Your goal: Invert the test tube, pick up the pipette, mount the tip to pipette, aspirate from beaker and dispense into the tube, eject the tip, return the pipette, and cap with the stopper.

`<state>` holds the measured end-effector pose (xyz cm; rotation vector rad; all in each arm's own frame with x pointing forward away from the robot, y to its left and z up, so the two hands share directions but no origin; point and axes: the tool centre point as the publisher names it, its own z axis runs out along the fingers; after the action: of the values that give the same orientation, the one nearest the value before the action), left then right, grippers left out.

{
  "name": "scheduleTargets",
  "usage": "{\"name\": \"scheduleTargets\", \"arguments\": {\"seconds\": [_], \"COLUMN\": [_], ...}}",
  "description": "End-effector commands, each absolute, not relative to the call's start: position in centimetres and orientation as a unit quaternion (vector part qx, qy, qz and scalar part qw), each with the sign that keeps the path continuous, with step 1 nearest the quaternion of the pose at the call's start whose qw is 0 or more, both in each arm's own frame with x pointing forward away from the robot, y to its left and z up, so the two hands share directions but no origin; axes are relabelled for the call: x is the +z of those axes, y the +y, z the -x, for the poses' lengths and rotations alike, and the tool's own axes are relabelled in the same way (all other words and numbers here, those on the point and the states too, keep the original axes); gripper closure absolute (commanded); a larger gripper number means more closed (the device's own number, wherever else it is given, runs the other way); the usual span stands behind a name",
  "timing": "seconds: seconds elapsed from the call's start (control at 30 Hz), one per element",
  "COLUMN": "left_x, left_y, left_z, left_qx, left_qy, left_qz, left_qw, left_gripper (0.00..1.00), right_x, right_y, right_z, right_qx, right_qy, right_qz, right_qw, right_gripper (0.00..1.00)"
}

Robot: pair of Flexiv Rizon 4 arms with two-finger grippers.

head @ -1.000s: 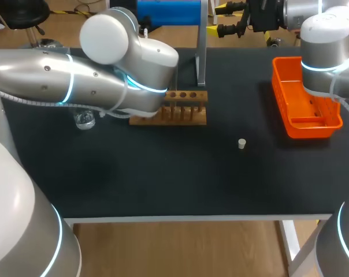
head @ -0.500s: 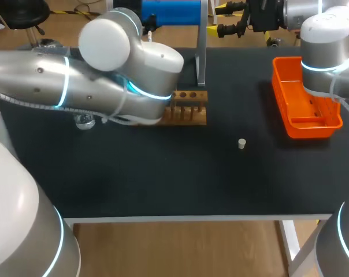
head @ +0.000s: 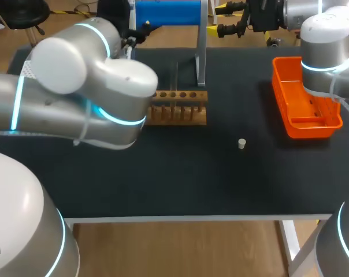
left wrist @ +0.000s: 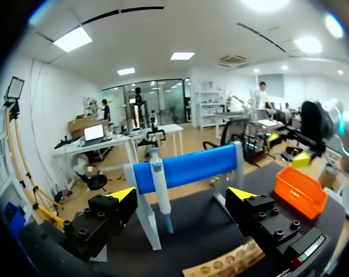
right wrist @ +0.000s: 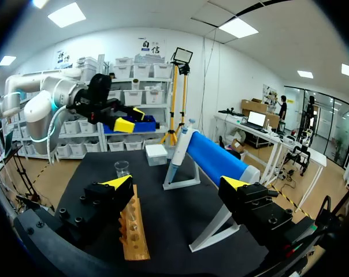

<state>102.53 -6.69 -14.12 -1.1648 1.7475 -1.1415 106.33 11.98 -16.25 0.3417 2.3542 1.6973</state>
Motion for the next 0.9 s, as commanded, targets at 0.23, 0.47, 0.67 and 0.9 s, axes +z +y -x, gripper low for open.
{"name": "scheduleTargets", "arguments": {"seconds": [0.23,0.47,0.67,0.9], "left_x": [-13.4,-14.3,-15.6,-16.7], "left_y": [-5.5,-6.4,-6.6,-7.5], "left_z": [-95.7,-94.1,-93.4,-93.3], "left_qx": [-0.513,-0.534,-0.533,-0.524], "left_qy": [0.763,0.778,0.795,0.807], "left_qz": [0.310,0.253,0.221,0.208], "left_qw": [0.241,0.214,0.188,0.175], "left_gripper": [0.00,0.00,0.00,0.00], "right_x": [-16.1,-16.1,-16.1,-16.1], "right_y": [11.9,11.9,11.9,11.9], "right_z": [-106.4,-106.4,-106.4,-106.4], "right_qx": [0.576,0.576,0.576,0.576], "right_qy": [0.802,0.802,0.802,0.802], "right_qz": [-0.116,-0.116,-0.116,-0.116], "right_qw": [0.107,0.107,0.107,0.107], "right_gripper": [0.00,0.00,0.00,0.00]}}
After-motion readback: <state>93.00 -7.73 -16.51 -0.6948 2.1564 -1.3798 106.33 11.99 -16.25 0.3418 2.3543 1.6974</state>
